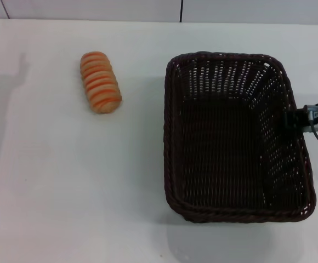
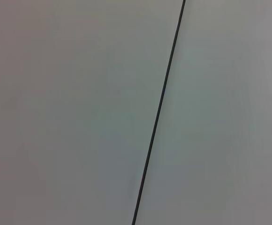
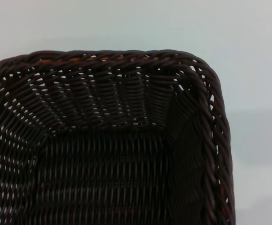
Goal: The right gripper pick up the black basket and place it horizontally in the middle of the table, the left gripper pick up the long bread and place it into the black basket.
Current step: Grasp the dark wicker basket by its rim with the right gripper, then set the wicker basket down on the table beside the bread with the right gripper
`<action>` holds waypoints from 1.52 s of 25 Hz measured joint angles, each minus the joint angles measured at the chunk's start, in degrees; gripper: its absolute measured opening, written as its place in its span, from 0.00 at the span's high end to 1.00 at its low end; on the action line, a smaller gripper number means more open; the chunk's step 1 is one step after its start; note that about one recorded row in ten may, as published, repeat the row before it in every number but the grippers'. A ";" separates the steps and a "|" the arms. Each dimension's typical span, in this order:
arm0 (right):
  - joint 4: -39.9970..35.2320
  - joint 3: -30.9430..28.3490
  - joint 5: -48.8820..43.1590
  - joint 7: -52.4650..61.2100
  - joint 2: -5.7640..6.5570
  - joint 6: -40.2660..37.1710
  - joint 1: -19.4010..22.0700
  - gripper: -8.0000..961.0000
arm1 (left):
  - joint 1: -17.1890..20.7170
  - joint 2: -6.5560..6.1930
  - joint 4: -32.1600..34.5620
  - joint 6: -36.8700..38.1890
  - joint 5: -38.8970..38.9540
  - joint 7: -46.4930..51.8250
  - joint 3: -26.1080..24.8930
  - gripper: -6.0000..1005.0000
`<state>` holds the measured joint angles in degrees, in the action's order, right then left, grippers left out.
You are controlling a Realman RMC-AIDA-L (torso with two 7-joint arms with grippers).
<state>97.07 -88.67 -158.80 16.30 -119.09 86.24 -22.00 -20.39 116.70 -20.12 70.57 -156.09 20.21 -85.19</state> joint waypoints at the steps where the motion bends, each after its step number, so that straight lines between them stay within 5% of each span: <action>1: -0.03 0.00 0.00 -0.06 0.01 -0.24 0.01 0.69 | -0.01 -0.03 -0.03 0.00 -0.01 0.00 -0.05 0.23; 6: -0.71 -0.26 0.00 -1.49 0.10 -1.53 -0.20 0.79 | -0.06 -0.07 -0.39 0.00 -0.01 0.00 -0.31 0.23; 20: -2.99 -3.96 0.14 -25.24 0.42 -3.43 -10.18 0.80 | -0.26 -0.04 -0.64 -0.37 -0.01 -1.15 -0.32 0.23; 38: 1.63 -13.92 14.14 -50.98 1.17 7.04 -21.60 0.81 | 0.06 1.19 -8.22 -8.28 0.00 -8.92 -0.22 0.23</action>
<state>98.69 -102.59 -144.65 -34.68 -117.92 93.27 -43.60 -20.34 117.88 -28.33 62.29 -156.09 11.29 -85.41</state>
